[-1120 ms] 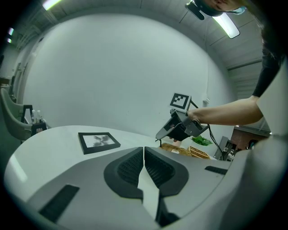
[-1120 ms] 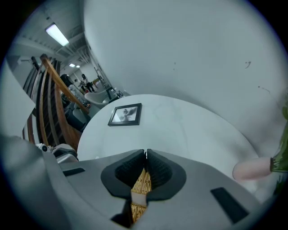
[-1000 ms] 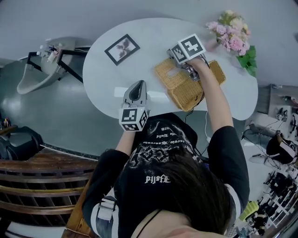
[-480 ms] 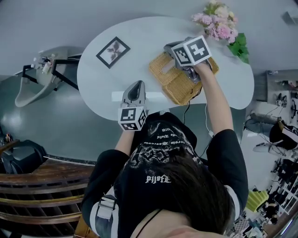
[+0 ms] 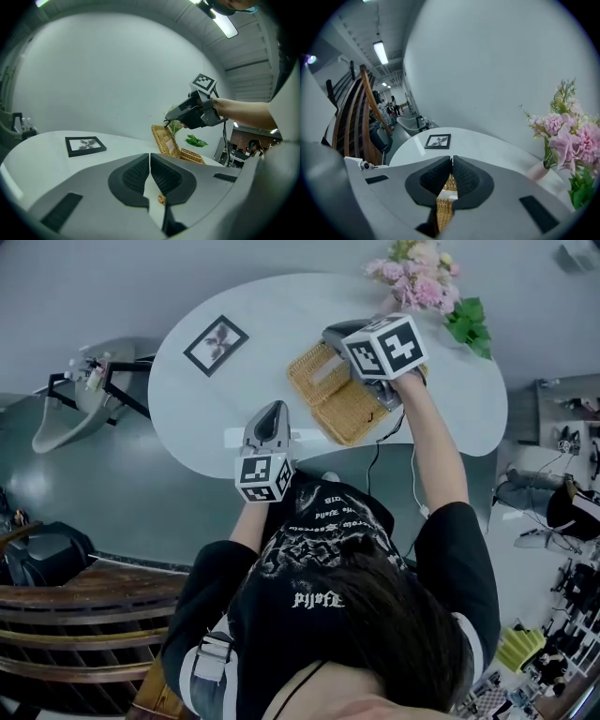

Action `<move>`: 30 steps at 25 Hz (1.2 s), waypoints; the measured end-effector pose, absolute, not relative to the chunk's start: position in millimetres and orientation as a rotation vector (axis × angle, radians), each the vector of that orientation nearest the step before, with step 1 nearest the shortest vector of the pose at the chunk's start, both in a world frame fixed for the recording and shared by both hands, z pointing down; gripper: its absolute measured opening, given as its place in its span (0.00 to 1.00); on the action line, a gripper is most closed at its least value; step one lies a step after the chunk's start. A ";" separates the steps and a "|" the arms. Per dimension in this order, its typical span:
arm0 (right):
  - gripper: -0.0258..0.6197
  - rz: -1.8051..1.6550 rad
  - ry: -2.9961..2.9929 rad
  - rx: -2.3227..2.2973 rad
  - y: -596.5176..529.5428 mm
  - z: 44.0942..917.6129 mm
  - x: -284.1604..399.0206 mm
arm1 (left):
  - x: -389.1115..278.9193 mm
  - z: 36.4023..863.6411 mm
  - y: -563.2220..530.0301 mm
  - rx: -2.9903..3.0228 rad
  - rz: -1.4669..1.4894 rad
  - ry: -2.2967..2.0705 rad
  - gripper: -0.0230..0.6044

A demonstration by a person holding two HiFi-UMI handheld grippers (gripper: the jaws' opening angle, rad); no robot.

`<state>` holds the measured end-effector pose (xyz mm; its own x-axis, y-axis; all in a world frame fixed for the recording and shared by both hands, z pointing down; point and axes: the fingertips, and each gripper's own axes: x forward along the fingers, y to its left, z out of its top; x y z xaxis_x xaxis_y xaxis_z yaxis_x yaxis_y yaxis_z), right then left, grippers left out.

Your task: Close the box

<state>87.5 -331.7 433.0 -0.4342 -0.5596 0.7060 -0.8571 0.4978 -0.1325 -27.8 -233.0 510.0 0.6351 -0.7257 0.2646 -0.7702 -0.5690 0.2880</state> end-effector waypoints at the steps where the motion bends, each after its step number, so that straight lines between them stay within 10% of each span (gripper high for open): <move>1: 0.11 0.645 -2.154 1.158 -328.2 430.8 90.2 | -25.1 508.5 -229.3 2.483 0.165 -1.196 0.08; 30: 0.11 0.606 -2.255 1.117 -181.1 425.0 153.9 | 18.6 499.5 -138.2 2.475 0.182 -1.301 0.08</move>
